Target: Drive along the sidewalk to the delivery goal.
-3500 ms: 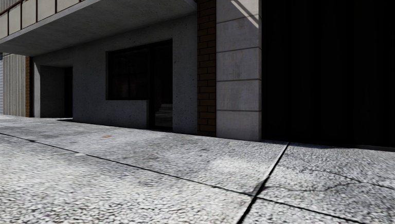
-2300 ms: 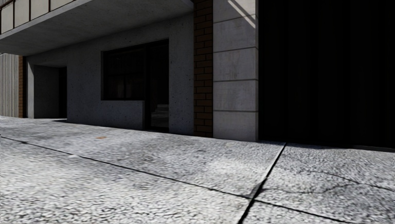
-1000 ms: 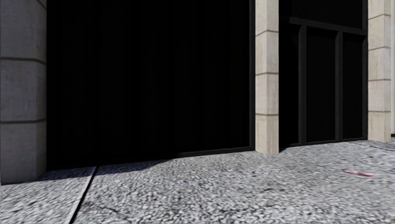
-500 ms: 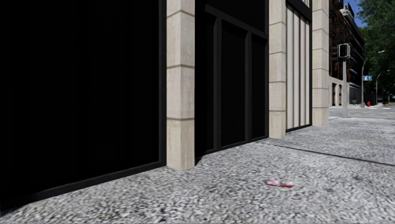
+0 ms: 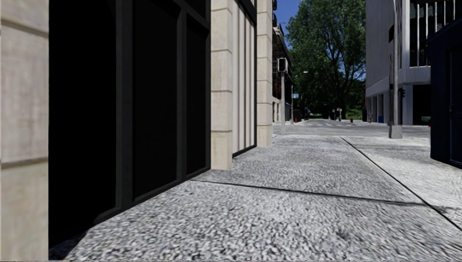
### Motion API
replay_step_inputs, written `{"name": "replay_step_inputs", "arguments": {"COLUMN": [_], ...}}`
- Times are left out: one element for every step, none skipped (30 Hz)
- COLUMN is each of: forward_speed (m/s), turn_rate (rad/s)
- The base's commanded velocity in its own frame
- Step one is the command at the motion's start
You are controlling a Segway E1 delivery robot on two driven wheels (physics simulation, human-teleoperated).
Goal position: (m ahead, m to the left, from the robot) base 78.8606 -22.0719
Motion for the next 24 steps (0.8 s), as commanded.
{"name": "replay_step_inputs", "arguments": {"forward_speed": [2.00,2.00,2.00,2.00,2.00,2.00,2.00,2.00,2.00,2.00,2.00,2.00,2.00,2.00,2.00,2.00,2.00,2.00,2.00,2.00,2.00,2.00,2.00,2.00], "turn_rate": [-0.96,-0.96,-0.96,-0.96,-0.96,-0.96,0.00,0.00,0.00,0.00,0.00,0.00,0.00,0.00,0.00,0.00,0.00,0.00,0.00,0.00,0.00,0.00,0.00,0.00]}}
